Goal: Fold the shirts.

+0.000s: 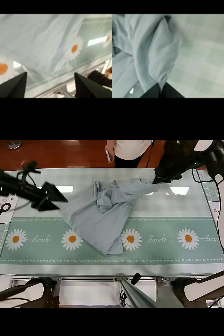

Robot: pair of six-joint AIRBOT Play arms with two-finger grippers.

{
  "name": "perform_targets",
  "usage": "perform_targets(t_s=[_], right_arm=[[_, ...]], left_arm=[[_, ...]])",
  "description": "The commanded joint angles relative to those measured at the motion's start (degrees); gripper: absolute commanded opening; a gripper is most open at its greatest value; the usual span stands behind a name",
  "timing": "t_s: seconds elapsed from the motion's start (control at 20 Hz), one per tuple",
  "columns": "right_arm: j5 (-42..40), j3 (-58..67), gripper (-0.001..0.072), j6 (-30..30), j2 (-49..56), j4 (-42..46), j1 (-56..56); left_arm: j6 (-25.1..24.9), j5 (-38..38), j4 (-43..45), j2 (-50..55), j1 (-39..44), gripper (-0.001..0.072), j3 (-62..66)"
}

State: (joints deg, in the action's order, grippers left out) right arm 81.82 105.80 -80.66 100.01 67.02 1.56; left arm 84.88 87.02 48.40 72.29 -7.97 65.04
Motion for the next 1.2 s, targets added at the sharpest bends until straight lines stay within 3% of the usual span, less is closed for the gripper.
perform_targets(t_s=[0.0, 0.2, 0.45, 0.65, 0.95, 1.05, 1.15], right_arm=[[1.0, 0.0, 0.0022, 0.2, 0.1, 2.9, 0.1], [0.9, 0.0, 0.0021, 0.2, 0.1, 2.7, 0.1], [1.5, 0.0, 0.0022, 0.3, 0.1, 2.5, 0.1], [3.3, 0.0, 0.0022, 1.5, 0.1, 2.5, 0.1], [3.3, 0.0, 0.0021, 1.8, 0.1, 2.5, 0.1], [3.3, 0.0, 0.0022, 1.8, 0.1, 2.5, 0.1], [3.3, 0.0, 0.0022, 1.8, 0.1, 2.5, 0.1]], left_arm=[[-0.4, -8.3, -4.8, -13.7, 2.5, 0.0704, -24.5], [-1.3, -20.4, -15.1, -17.5, 11.3, 0.0704, -41.9], [-1.3, -34.6, -22.9, -10.8, 26.6, 0.0704, -44.2], [-1.6, -38.9, -25.7, -5.9, 30.9, 0.0704, -44.1], [-5.8, -43.4, -35.8, -2.8, 32.0, 0.0699, -43.7], [-6.3, -45.6, -38.6, -0.2, 34.2, 0.0631, -42.2], [-6.2, -48.5, -38.9, 0.7, 35.0, 0.0502, -39.9]])
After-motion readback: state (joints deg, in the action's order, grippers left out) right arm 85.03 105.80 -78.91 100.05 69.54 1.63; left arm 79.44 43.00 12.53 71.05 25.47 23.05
